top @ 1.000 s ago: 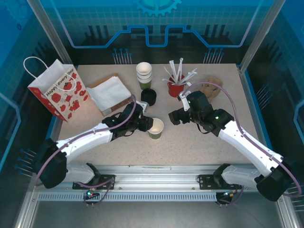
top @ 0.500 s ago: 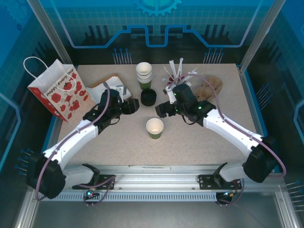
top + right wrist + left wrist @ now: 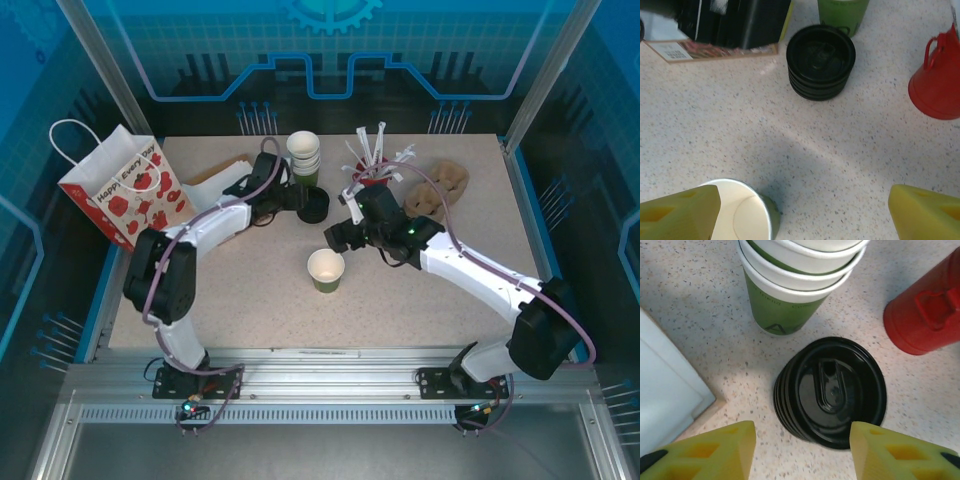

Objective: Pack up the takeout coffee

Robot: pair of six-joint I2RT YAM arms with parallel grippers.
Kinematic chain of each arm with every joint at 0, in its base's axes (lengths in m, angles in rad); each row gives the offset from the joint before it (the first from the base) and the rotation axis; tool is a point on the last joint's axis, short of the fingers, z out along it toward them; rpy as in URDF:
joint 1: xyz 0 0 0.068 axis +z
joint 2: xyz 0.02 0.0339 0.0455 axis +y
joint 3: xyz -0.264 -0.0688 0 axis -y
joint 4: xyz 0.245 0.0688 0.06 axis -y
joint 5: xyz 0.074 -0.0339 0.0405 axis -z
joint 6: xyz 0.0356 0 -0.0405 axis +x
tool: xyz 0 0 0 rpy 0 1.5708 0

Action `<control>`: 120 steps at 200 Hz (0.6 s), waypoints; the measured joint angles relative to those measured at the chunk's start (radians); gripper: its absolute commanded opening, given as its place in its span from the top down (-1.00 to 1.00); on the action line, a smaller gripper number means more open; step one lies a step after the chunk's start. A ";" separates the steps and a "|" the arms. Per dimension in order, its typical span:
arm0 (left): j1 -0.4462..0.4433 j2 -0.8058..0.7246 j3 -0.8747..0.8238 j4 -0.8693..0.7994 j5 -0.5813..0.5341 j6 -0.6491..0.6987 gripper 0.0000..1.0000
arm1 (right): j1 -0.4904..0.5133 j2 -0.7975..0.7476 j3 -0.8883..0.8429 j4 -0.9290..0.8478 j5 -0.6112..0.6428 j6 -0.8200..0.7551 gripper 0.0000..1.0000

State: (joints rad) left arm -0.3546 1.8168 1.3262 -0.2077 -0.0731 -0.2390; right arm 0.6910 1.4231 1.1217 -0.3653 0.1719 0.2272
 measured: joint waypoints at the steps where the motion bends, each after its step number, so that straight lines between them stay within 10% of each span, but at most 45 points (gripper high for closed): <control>1: 0.000 0.005 0.005 -0.001 -0.002 0.000 0.00 | 0.000 0.000 -0.002 0.000 0.001 0.000 -0.77; 120: -0.015 0.233 0.238 -0.129 -0.099 0.116 0.31 | -0.011 -0.013 -0.041 0.019 -0.014 -0.007 -0.78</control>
State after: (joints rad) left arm -0.3695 2.0495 1.5639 -0.3367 -0.1722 -0.1234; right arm 0.6796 1.4097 1.0809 -0.3466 0.1581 0.2199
